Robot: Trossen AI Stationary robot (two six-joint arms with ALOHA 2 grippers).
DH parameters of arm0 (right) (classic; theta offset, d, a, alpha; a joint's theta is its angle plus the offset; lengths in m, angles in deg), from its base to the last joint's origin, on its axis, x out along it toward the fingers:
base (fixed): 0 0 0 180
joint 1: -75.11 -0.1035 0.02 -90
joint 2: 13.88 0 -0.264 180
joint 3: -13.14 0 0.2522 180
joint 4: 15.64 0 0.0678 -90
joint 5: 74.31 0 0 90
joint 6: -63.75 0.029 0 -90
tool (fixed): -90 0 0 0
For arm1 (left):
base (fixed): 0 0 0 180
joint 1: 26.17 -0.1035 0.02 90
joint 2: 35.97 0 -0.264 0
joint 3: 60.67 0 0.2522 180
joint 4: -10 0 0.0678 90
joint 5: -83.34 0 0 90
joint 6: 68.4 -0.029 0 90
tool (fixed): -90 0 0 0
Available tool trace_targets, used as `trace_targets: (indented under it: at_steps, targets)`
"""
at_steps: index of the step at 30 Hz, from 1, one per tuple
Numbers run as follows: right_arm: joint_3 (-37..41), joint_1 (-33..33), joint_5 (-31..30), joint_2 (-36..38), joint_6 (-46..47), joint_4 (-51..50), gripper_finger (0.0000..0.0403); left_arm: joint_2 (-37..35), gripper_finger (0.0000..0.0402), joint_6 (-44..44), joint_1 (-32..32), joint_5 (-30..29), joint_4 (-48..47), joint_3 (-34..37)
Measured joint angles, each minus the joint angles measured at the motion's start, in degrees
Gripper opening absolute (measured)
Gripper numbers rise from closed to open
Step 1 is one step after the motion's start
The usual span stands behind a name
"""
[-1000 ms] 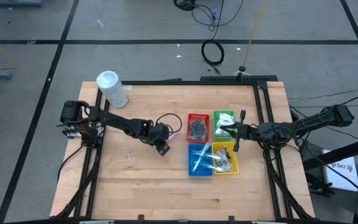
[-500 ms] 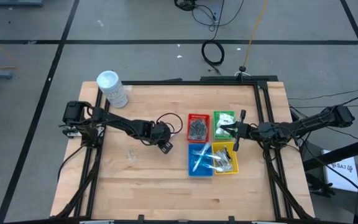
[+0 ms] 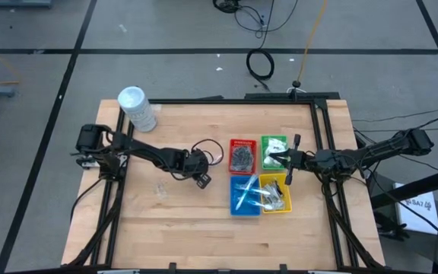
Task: Pick & Place Travel size toiletries
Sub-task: Put the orange toothbrush into the blue bin
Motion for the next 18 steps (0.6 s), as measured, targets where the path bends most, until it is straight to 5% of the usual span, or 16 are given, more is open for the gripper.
trace_targets:
  at_steps: [11, 18]
  targets:
    - [0.0, 0.0, 0.01, -0.02, 0.0, -0.4, 0.0, -15.72, 0.0004, -1.53, 5.45, -10.71, 0.74, 0.32]
    - [0.0, 0.01, -0.01, -0.02, -0.01, -0.37, 0.0, -15.33, 0.0004, -10.92, 10.7, -12.66, 22.5, 0.1]
